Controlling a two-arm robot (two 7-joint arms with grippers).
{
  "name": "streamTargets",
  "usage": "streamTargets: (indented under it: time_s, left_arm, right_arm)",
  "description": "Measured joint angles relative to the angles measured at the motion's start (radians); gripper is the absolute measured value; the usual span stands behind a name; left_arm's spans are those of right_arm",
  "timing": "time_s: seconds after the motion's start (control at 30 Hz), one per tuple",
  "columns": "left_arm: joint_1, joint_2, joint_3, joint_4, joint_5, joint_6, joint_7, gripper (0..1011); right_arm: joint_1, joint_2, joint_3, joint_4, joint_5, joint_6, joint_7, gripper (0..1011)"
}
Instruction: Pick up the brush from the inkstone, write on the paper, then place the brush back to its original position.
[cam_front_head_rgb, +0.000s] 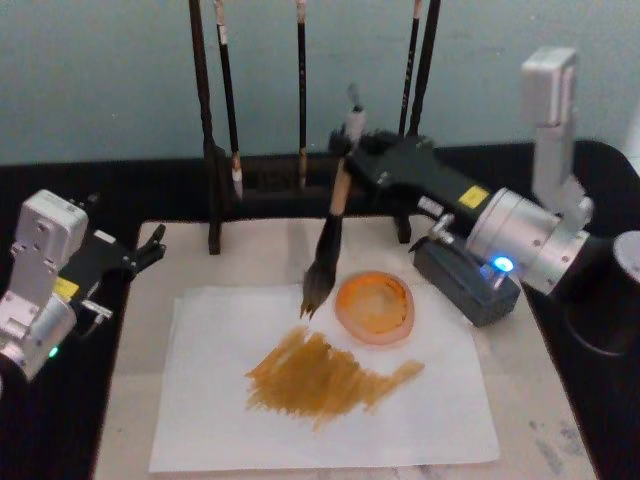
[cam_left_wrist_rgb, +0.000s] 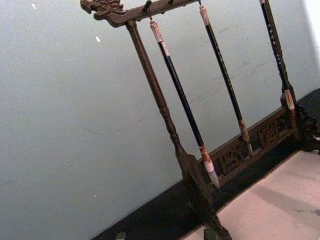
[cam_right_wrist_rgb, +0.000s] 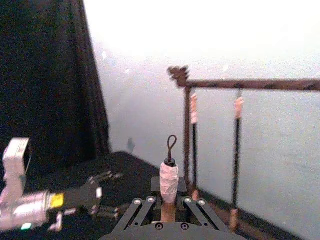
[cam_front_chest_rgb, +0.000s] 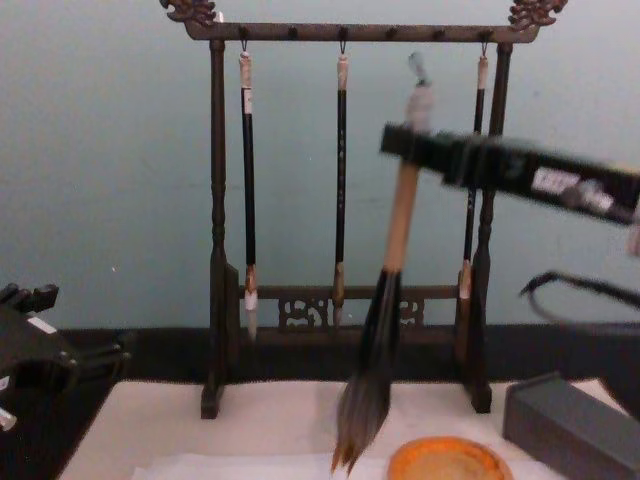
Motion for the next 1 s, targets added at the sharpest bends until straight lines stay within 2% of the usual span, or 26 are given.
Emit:
streamTargets:
  time_s: [0.1, 0.33, 0.47, 1.0]
  left_arm:
    - [0.0, 0.0, 0.0, 0.0, 0.0, 0.0, 0.0, 1010]
    - [0.0, 0.0, 0.0, 0.0, 0.0, 0.0, 0.0, 1010]
    - [0.0, 0.0, 0.0, 0.0, 0.0, 0.0, 0.0, 1010]
    - [0.0, 0.0, 0.0, 0.0, 0.0, 0.0, 0.0, 1010]
  right_arm:
    - [-0.012, 0.011, 0.032, -0.035, 0.013, 0.003, -0.026, 162]
    - [-0.016, 0.05, 0.061, -0.094, -0.007, 0.011, -0.05, 162]
    - [-0.014, 0.059, 0.064, -0.107, -0.019, 0.015, -0.05, 162]
    - [-0.014, 0.055, 0.062, -0.101, -0.016, 0.015, -0.05, 162]
